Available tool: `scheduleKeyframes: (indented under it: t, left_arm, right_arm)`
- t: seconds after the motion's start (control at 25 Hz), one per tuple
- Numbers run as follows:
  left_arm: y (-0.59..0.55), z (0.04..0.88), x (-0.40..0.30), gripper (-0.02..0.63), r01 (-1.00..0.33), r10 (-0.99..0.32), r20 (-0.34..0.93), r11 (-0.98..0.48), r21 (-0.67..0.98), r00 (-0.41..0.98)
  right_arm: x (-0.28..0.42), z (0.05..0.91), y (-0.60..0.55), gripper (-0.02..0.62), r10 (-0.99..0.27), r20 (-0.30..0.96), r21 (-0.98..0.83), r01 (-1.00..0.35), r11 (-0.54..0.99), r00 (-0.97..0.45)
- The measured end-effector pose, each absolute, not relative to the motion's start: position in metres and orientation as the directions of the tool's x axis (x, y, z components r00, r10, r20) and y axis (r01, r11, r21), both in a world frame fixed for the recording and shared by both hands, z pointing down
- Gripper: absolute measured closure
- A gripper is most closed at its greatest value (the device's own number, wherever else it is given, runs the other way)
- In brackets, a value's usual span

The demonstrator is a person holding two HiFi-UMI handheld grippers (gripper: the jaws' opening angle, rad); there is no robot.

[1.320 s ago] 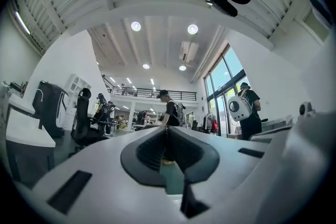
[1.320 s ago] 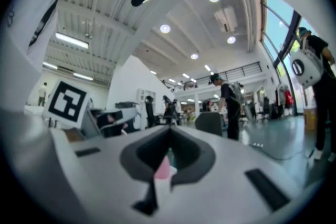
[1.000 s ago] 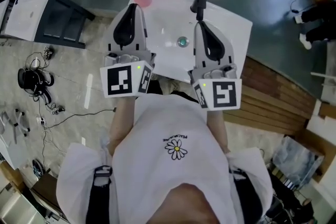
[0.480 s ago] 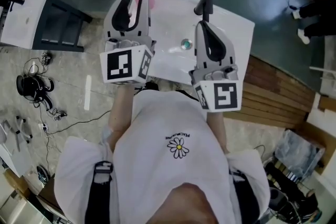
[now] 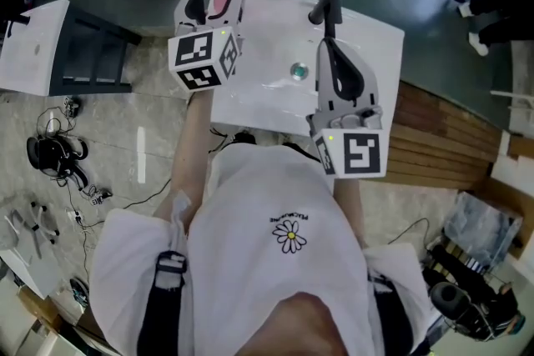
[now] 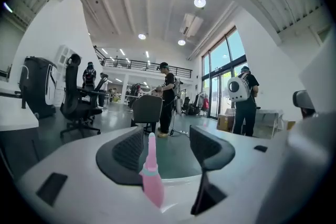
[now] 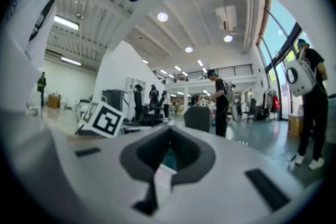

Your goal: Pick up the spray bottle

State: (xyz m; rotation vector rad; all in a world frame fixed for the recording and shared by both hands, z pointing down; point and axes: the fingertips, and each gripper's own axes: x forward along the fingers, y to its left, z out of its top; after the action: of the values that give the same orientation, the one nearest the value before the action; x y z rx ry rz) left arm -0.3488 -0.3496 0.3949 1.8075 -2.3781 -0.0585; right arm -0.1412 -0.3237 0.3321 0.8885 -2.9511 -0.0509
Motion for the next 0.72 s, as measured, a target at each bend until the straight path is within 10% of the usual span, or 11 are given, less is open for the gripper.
scheduleKeyframes:
  t: [0.72]
  left_arm:
    - [-0.399, 0.489, -0.384, 0.362, -0.937, -0.917, 0.298, 0.318, 0.144, -0.265]
  right_arm:
    - [-0.131, 0.352, -0.329, 0.566, -0.629, 0.134, 0.118, -0.618, 0.778, -0.766]
